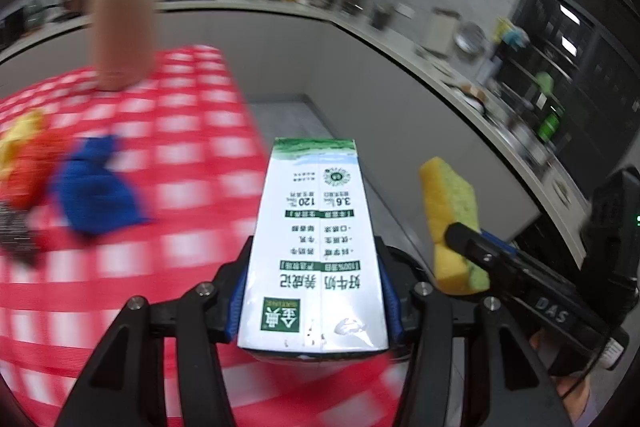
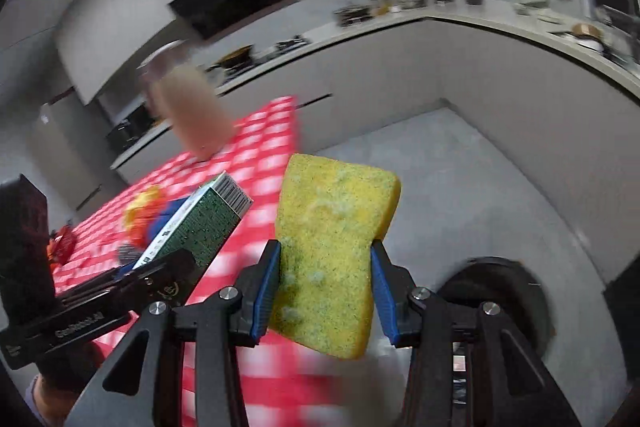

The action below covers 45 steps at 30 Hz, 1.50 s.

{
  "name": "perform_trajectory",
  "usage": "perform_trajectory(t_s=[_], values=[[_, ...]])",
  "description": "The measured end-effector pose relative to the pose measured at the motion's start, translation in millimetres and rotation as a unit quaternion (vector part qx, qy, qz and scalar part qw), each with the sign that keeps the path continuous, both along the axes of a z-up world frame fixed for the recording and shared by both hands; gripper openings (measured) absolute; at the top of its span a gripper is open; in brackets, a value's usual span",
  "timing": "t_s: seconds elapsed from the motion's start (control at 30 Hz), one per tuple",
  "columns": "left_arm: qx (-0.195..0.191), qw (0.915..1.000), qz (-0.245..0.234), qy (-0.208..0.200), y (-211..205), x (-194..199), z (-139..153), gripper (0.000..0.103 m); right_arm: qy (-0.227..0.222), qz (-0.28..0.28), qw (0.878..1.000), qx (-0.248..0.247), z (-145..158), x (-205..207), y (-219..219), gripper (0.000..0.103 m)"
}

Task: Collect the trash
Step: 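Carry the milk carton and sponge over the black bucket, then open both grippers to drop the carton and sponge into the bucket, then return both grippers to the table above the steel wool and blue cloth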

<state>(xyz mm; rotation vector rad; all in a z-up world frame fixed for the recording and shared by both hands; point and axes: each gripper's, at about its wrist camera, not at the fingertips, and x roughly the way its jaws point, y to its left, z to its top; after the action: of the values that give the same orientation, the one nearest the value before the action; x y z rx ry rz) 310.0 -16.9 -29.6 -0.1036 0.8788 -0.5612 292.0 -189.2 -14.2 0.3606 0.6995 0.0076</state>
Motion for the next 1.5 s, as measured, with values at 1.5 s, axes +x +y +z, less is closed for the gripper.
perform_trajectory(t_s=[1.5], values=[[0.073, 0.9967, 0.001, 0.036, -116, -23, 4, 0.077, 0.091, -0.050, 0.994, 0.024, -52, -33, -145, 0.076]])
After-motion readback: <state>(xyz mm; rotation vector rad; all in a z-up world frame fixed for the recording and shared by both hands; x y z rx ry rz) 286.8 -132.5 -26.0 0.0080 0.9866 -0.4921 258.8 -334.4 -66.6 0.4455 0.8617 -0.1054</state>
